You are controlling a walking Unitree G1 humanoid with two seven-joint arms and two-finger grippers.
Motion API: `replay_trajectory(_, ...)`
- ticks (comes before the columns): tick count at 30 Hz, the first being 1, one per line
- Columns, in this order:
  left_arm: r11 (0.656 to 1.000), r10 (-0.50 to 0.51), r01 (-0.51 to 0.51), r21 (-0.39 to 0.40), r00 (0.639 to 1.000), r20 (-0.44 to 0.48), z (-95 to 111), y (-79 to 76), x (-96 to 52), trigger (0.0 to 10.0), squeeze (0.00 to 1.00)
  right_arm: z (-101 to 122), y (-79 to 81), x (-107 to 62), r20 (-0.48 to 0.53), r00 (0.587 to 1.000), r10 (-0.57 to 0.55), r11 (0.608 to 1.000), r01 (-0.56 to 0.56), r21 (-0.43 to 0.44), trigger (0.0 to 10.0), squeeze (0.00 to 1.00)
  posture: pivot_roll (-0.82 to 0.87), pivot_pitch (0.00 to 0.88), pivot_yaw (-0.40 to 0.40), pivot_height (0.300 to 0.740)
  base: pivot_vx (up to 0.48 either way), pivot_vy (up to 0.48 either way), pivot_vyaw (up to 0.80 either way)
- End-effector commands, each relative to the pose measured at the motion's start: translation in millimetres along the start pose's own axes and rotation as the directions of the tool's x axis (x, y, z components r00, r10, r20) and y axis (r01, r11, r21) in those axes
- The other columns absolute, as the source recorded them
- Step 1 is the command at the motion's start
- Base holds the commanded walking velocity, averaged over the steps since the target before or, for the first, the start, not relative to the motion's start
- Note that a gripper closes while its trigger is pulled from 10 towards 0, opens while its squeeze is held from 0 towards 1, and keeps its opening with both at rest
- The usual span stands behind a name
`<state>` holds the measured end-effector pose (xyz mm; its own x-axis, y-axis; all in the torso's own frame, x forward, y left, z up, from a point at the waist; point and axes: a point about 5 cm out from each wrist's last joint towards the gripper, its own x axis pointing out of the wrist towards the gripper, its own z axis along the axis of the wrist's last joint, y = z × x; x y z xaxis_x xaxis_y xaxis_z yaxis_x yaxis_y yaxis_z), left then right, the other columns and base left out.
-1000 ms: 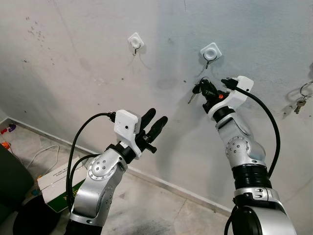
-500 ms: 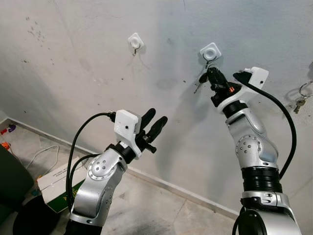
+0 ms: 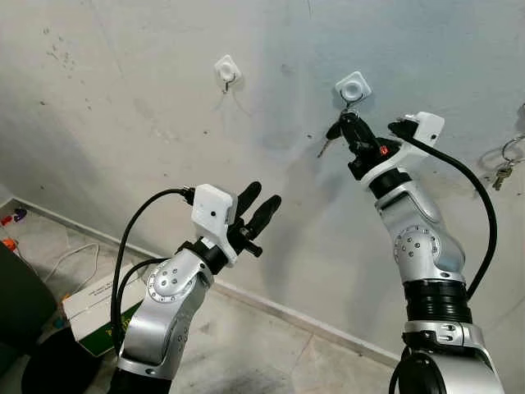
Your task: Hang keys on a hook
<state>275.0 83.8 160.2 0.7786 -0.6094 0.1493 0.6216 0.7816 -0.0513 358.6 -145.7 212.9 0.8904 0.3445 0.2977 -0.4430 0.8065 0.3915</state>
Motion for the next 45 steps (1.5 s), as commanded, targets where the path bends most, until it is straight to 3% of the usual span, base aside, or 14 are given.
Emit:
replay_trajectory(1,1.000,0.003,-0.003,0.013,1.000,0.006,2,1.1,0.2,10.0,0.00,3,10.4,2.5,0.014,0.999,0.051,0.999,-0.051,0.002,10.0,0.00,-0.01,0.000,0.107,0.740,0.000,0.000,0.00)
replay_trajectory(21,1.000,0.004,-0.004,0.015,1.000,0.002,1,1.1,0.1,10.0,0.00,-7,5.6,8.6,-0.007,1.000,-0.003,0.998,0.004,0.057,10.0,0.00,-0.01,0.000,0.107,0.740,0.000,0.000,0.00)
replay_trajectory(45,1.000,-0.001,0.001,0.015,1.000,0.002,1,0.0,0.6,10.0,0.00,-1,4.9,11.5,0.030,1.000,0.010,0.998,-0.012,0.064,10.0,0.00,-0.01,0.000,0.112,0.740,0.000,0.000,0.00)
